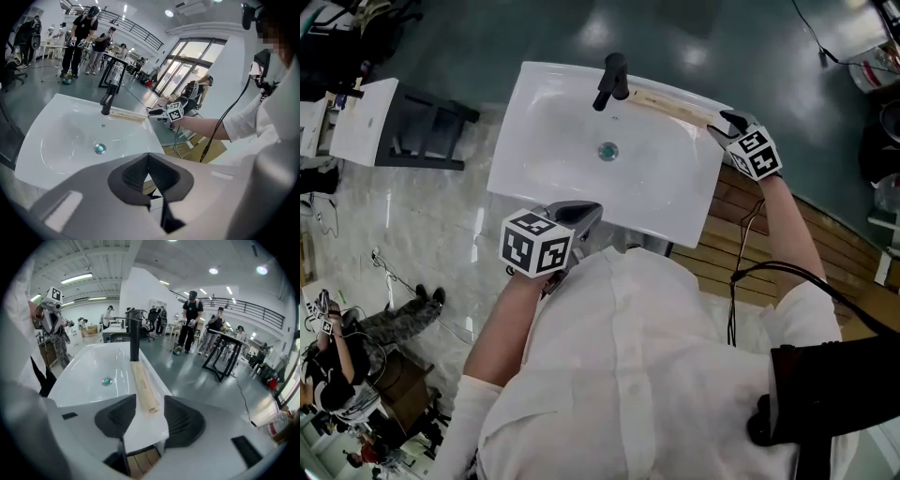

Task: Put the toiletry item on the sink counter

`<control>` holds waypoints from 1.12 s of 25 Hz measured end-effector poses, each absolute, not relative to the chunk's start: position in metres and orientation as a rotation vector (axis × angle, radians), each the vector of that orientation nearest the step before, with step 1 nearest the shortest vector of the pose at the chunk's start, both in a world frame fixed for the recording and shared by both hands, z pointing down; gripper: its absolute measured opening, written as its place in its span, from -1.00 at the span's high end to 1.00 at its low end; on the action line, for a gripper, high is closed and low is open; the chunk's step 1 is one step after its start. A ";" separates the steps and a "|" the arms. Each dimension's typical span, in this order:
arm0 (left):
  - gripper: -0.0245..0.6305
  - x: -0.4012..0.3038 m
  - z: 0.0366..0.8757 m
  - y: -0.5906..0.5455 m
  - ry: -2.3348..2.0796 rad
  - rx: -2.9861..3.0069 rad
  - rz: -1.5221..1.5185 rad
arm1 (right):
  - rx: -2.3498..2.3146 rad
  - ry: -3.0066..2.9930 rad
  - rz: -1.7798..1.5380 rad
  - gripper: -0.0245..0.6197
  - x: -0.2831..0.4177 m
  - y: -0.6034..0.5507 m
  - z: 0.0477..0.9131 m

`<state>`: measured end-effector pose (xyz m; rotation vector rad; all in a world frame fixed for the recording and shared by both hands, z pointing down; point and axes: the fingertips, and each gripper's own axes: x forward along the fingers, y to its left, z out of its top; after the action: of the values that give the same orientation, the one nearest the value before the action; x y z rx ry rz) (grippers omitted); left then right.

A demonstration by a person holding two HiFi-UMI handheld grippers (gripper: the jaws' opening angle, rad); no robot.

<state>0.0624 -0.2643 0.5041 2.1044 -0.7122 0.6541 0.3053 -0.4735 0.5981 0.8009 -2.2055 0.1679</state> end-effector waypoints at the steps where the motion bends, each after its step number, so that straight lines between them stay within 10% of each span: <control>1: 0.91 0.061 0.504 -0.264 -0.699 2.115 0.655 | 0.852 -2.202 0.181 0.35 0.306 -0.470 0.593; 6: 0.91 0.043 0.495 -0.254 -0.648 2.172 0.648 | 1.052 -2.158 0.279 0.88 0.297 -0.421 0.575; 28: 0.91 -0.072 0.495 -0.135 -0.366 2.384 0.707 | 1.246 -2.211 0.677 0.91 0.070 -0.144 0.526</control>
<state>-0.0717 -0.1354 0.4946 2.3844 -0.3662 0.7072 0.0696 -0.1437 0.5264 1.2457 -2.2110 0.6767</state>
